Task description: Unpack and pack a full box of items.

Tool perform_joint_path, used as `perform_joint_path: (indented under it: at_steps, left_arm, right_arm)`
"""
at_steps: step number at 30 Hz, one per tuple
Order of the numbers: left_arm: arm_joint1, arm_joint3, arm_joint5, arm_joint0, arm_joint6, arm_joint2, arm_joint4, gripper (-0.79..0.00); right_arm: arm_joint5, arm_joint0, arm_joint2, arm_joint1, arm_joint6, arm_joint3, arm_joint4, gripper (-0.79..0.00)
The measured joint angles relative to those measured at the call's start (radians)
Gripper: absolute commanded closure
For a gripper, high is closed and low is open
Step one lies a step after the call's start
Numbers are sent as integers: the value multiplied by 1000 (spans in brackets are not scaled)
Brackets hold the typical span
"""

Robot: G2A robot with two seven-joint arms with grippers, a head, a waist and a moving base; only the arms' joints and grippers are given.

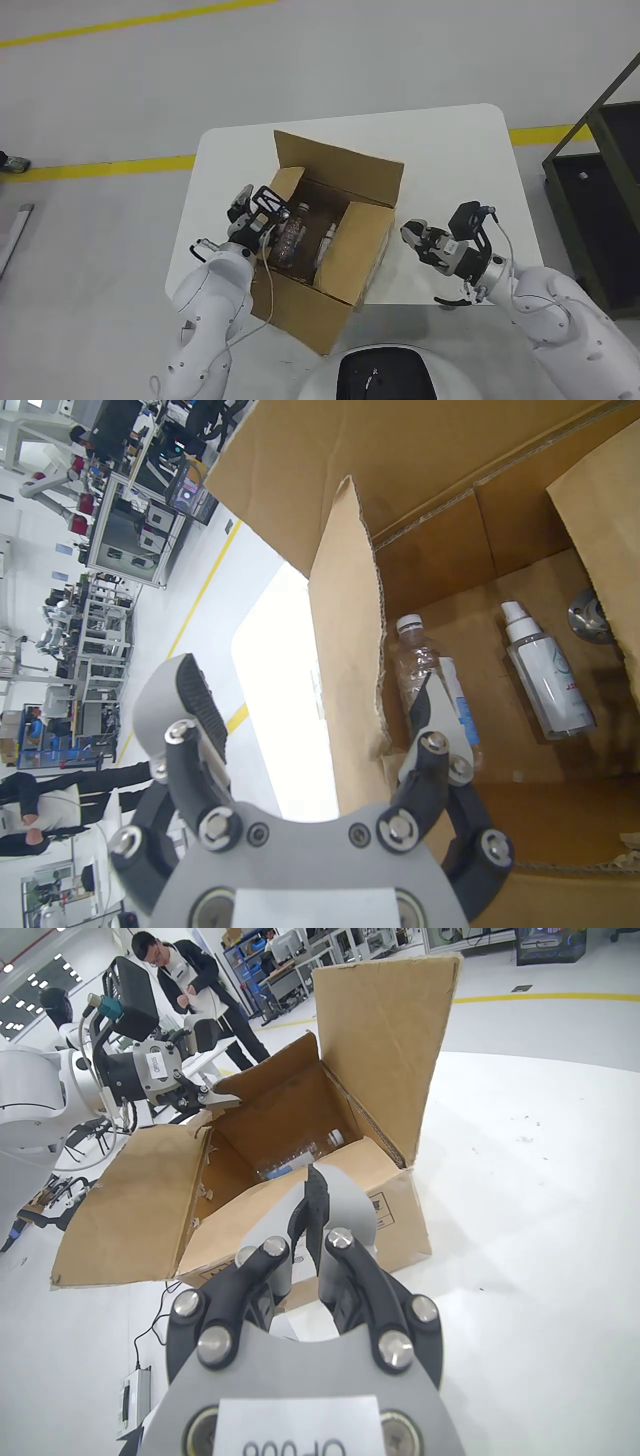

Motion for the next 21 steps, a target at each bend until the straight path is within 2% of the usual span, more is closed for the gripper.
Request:
perform_joint_path:
  at_steps: [12,15,21]
  left_arm:
    - [2,3,-52,5,-14,1,-29,0]
    - [-3,1,-17,10,-32,-2,-100,0]
    - [-22,-32,128,-8,-161,-2,-316,0]
  right_arm:
    - [3,-13,15,2,-2,-18,8,0]
    - [3,-21,20,3,-4,-25,10,0]
    - [20,-45,71,7,-18,-53,36,0]
